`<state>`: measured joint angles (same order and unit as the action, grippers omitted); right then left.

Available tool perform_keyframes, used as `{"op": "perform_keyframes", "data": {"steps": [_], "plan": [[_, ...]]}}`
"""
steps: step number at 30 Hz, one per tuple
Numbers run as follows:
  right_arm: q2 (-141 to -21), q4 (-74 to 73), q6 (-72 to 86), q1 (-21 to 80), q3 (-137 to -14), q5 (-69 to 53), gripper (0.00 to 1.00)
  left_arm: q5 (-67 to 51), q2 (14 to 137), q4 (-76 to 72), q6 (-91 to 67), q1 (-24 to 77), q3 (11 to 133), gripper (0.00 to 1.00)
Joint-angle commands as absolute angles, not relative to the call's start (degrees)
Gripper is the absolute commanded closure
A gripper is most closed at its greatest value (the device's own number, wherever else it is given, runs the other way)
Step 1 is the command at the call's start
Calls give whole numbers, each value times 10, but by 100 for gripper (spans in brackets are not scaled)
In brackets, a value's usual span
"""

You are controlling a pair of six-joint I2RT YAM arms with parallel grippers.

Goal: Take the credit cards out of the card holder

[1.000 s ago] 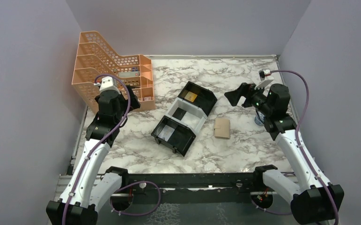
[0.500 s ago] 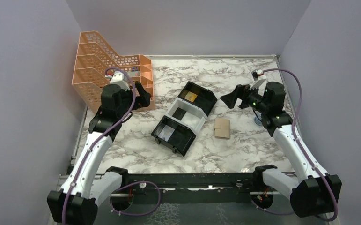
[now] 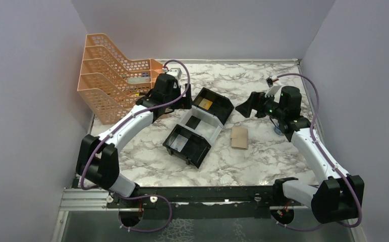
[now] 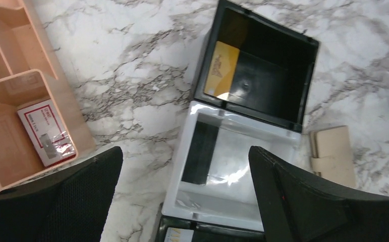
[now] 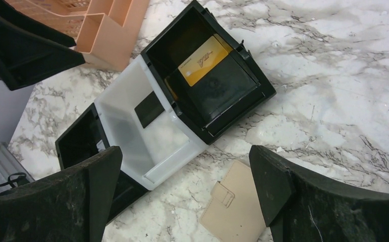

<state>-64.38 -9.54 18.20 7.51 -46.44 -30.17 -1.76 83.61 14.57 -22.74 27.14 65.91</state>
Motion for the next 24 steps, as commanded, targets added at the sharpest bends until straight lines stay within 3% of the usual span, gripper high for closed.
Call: {"op": "perform_keyframes", "data": {"steps": [1,24], "plan": [[-644,-105,188,76,-477,-281,1,50,879,134,-224,267,684,1],[-694,-140,177,75,-493,-321,1,63,1013,126,-269,215,699,1]]}}
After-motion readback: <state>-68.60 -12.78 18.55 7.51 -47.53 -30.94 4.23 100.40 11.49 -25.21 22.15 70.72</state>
